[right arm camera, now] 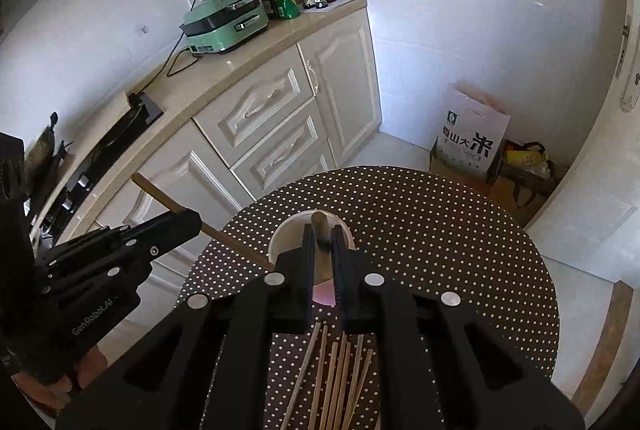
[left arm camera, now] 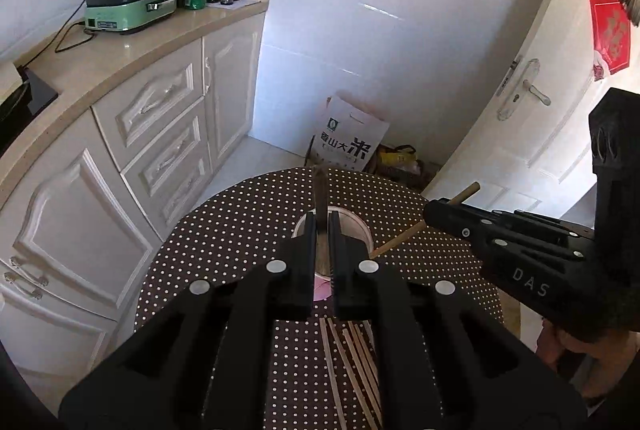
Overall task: Organize utensils
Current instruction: 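Open the left gripper over the pink cup while the right gripper releases its stick into it, then move the left gripper back to the sticks while the right gripper returns too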
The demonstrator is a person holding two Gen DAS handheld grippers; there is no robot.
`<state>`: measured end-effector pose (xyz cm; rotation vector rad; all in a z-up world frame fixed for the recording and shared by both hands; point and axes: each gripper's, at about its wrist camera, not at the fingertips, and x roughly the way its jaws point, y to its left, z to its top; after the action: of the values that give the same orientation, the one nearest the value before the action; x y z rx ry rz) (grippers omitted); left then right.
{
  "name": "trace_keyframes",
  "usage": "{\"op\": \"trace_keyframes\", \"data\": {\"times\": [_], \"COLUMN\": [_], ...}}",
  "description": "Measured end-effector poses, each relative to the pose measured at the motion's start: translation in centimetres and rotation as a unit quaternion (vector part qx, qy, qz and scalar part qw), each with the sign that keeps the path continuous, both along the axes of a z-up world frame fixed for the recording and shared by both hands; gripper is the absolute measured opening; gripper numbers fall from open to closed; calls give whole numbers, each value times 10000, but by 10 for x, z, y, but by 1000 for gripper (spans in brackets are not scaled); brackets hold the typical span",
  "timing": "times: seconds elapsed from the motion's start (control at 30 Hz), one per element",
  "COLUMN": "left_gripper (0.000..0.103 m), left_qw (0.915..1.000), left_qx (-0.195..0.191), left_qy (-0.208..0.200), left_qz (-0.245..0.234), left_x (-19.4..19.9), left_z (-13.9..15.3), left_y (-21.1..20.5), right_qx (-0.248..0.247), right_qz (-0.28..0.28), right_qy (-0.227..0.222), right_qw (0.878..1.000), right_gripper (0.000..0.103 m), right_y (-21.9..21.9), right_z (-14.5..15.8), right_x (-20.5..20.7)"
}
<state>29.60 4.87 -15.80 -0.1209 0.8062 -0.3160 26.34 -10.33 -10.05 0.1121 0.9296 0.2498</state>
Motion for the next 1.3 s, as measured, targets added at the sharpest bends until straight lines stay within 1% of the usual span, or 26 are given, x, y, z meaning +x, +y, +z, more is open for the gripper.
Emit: {"op": "trace_keyframes", "data": {"times": [0.03, 0.07, 0.1, 0.13, 0.17, 0.37, 0.53, 0.57, 0.83, 0.97, 1.1, 1.3], "left_gripper": [11, 19, 30, 38, 50, 51, 60, 61, 61, 61, 61, 61], "left_qw": [10000, 10000, 9999, 9999, 9997, 9987, 9975, 9973, 9963, 9963, 9960, 9936], "left_qx": [8, 35, 54, 55, 56, 271, 387, 401, 578, 614, 499, 456], "left_qy": [-15, -46, -71, -108, -177, -369, -476, -482, -411, -170, 249, 709], "left_qz": [13, 50, 77, 110, 168, 241, 344, 371, 484, 578, 693, 749], "left_x": [-2, -4, -6, -8, -12, -30, -45, -49, -72, -81, -87, -94], "left_z": [1, 3, 5, 7, 10, 19, 24, 25, 20, 7, -13, -39], "left_y": [-1, -1, -2, -1, -2, -10, -16, -18, -30, -32, -26, -20], "right_qx": [17, 25, 30, 45, 53, 130, 156, 162, 263, 293, 282, 227], "right_qz": [11, 19, 40, 70, 89, 145, 184, 196, 220, 177, 120, 31], "right_qy": [-18, -52, -92, -122, -145, -297, -374, -387, -342, -240, -97, 122], "right_qw": [10000, 10000, 9999, 9999, 9998, 9994, 9990, 9989, 9988, 9991, 9995, 9997], "right_gripper": [15, 17, 22, 24, 24, 26, 26, 27, 28, 28, 28, 28], "right_y": [-1, -1, -2, -2, -5, -12, -19, -21, -34, -44, -51, -56], "right_z": [1, 3, 5, 7, 8, 18, 23, 23, 18, 9, -1, -19], "right_x": [-1, -3, -6, -8, -10, -24, -36, -40, -61, -73, -84, -94]}}
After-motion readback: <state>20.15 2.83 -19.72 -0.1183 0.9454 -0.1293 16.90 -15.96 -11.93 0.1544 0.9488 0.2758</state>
